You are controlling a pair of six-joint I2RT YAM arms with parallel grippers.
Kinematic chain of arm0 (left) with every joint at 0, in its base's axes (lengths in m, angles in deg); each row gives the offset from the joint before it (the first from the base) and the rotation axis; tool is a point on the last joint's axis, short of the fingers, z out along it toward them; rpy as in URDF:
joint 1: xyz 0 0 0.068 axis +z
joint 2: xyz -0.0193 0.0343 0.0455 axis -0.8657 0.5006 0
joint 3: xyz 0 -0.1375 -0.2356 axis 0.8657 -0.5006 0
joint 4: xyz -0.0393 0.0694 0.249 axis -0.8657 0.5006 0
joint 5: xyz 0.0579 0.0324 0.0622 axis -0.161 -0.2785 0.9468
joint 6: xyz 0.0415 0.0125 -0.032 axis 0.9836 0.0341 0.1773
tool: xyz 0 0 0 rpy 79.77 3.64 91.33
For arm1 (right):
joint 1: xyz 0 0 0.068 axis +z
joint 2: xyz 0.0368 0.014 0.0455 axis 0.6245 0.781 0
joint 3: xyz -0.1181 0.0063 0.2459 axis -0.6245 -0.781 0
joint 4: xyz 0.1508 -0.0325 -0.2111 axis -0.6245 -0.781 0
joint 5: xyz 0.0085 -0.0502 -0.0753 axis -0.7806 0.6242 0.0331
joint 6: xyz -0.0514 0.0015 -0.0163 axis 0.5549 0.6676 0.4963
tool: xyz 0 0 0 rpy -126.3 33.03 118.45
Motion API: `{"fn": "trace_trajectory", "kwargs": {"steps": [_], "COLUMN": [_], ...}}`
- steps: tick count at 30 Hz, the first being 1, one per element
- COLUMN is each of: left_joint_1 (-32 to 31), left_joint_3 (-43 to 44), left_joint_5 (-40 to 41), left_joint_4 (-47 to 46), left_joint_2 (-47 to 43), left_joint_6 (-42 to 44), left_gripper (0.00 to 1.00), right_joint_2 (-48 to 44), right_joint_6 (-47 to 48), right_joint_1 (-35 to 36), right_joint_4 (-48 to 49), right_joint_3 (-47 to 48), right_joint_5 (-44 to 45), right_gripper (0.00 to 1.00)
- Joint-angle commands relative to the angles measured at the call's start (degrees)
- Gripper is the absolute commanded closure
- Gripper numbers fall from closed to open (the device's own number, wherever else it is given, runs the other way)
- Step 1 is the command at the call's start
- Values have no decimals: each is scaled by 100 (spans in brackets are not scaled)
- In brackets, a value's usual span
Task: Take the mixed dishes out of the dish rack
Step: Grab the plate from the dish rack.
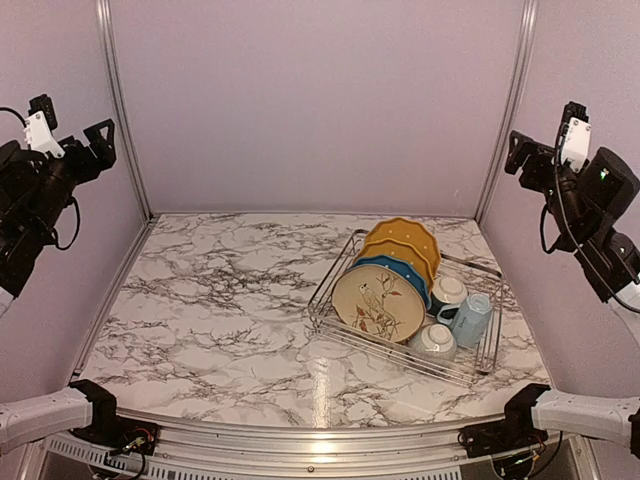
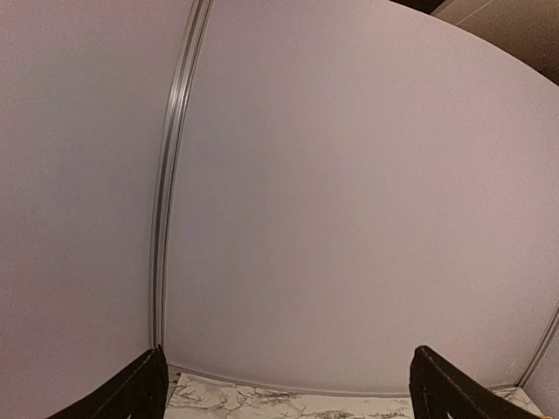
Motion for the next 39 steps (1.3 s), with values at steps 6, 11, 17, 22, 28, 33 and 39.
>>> {"fn": "trace_trajectory", "kwargs": {"steps": [6,11,17,22,28,33,39], "left_joint_1": [1089,1420,1480,1138,601,182,-221], "left_joint_3": [-387,-548,-670,-701,-726,-702,-777], "left_joint_5": [-816,-1306,-2027,-2362,-2528,-2543,-2433], "left_joint_4": [311,532,763,870,851,808,662], "left_joint_2": [-56,28,258,587,1032,1376,1636], "left_joint_6": [-751,-1101,-1437,-1568,-1694,-1760,-1858], "left_gripper": [1,1,1,1,1,1,1], "right_joint_2": [335,554,873,987,1060,1052,1162], "right_joint_6": [-454,-628,-715,-640,-421,-288,-298], "right_joint_1": [-560,-768,-922,-914,-474,-268,176], "right_joint_4": [-511,-760,-1055,-1115,-1381,-1736,-2338], "right_joint_3": [-119,-116,-106,-259,-285,-251,-157], "right_joint_5": [-198,-398,-828,-1566,-1975,-3152,-3820], "right_gripper": [1,2,1,2,1,2,1]}}
